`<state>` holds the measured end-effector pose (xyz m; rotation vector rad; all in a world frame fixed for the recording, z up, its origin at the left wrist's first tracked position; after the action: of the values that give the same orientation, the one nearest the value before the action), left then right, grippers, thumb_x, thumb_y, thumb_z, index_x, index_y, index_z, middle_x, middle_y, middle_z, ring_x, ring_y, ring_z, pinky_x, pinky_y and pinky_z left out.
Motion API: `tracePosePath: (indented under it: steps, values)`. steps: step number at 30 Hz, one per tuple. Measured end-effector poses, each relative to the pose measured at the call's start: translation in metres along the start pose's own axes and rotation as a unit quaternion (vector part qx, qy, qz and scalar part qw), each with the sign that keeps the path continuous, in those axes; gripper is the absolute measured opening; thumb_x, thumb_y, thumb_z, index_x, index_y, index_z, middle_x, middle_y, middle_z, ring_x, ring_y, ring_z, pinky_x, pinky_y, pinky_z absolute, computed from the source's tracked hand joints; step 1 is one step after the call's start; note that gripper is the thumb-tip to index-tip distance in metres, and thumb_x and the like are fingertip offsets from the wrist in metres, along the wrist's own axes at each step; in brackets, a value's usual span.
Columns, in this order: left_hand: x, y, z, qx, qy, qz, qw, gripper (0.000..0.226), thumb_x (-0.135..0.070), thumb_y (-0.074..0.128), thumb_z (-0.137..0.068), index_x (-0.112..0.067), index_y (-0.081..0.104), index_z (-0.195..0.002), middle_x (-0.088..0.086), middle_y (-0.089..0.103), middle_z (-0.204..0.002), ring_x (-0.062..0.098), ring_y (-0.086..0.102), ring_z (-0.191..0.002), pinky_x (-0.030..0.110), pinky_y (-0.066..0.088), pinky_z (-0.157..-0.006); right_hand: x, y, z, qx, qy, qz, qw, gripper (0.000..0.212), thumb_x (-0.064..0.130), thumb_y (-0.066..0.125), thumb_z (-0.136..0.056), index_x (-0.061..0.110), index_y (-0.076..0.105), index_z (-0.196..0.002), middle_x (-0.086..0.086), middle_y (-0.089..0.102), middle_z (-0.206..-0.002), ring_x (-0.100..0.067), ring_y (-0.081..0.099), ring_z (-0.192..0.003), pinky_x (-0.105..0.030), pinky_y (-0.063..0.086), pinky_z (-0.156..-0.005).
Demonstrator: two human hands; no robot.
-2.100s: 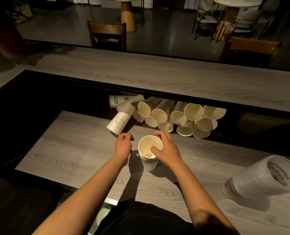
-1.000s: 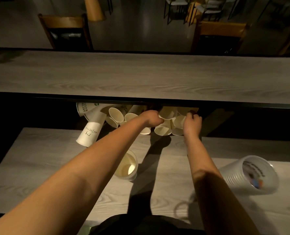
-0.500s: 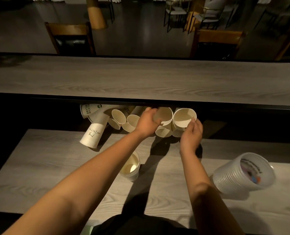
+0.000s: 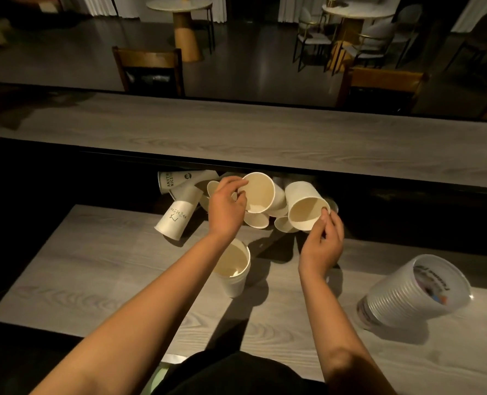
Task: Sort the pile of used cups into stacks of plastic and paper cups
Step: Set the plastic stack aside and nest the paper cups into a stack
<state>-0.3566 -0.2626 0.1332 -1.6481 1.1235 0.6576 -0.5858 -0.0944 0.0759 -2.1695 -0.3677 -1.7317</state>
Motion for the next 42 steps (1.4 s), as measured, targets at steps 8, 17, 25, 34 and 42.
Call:
tracePosePath:
  steps: [8,17,25,34,42]
  values:
    - [0.022,-0.086,0.018,-0.098,-0.053,0.073,0.991,0.038,-0.008,0.065,-0.088,-0.035,0.062,-0.114,-0.023,0.063,-0.102,-0.009,0.059,-0.097,0.003,0.047,-0.070,0.020,0.027,0.013,0.066,-0.039,0.013,0.997,0.029,0.016,0.063,-0.099,0.024,0.070,-0.126,0.016,0.057,-0.129,0.021,0.052,-0.107,-0.001,0.046,-0.079]
    - [0.129,-0.140,0.070,-0.173,-0.336,0.315,0.871,0.026,0.001,0.055,-0.092,-0.009,0.073,-0.107,0.008,0.072,-0.092,0.018,0.066,-0.079,0.022,0.054,-0.058,0.034,0.052,0.027,0.112,-0.044,0.010,0.993,0.032,0.007,0.059,-0.097,0.023,0.074,-0.120,0.018,0.061,-0.122,0.010,0.056,-0.103,-0.009,0.051,-0.080]
    - [0.112,-0.150,0.072,-0.043,-0.328,0.282,0.901,0.021,-0.015,0.059,-0.081,-0.017,0.070,-0.062,0.006,0.047,-0.058,0.014,0.033,-0.045,0.024,0.021,-0.038,0.054,0.057,0.031,0.137,-0.076,0.016,0.987,0.031,0.004,0.056,-0.097,0.021,0.076,-0.113,0.009,0.065,-0.120,0.009,0.055,-0.100,0.000,0.044,-0.073]
    - [0.047,-0.140,0.047,0.022,-0.209,0.159,0.965,0.039,-0.007,0.051,-0.088,-0.028,0.082,-0.099,-0.002,0.067,-0.064,0.008,0.047,-0.042,0.023,0.032,-0.039,0.087,0.054,0.030,0.149,-0.117,0.002,0.982,0.036,-0.003,0.055,-0.094,0.021,0.077,-0.108,0.018,0.064,-0.107,0.013,0.056,-0.100,-0.004,0.046,-0.073]
    - [0.026,-0.108,0.053,0.028,-0.163,0.130,0.978,0.033,-0.004,0.059,-0.087,-0.032,0.072,-0.100,0.002,0.064,-0.079,0.013,0.056,-0.074,0.030,0.046,-0.059,0.138,0.039,0.019,0.130,-0.169,-0.083,0.973,0.034,-0.004,0.053,-0.087,0.014,0.079,-0.098,0.015,0.070,-0.096,0.001,0.065,-0.093,-0.014,0.048,-0.079]
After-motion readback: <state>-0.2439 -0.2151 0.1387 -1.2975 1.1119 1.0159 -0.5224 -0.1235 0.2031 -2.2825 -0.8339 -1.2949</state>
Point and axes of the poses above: each hand's wrist, its own z-axis away from the middle knuckle, its own y-axis out of the palm, x = y × z, the point moved 10 cm from there along -z, towards the middle knuckle
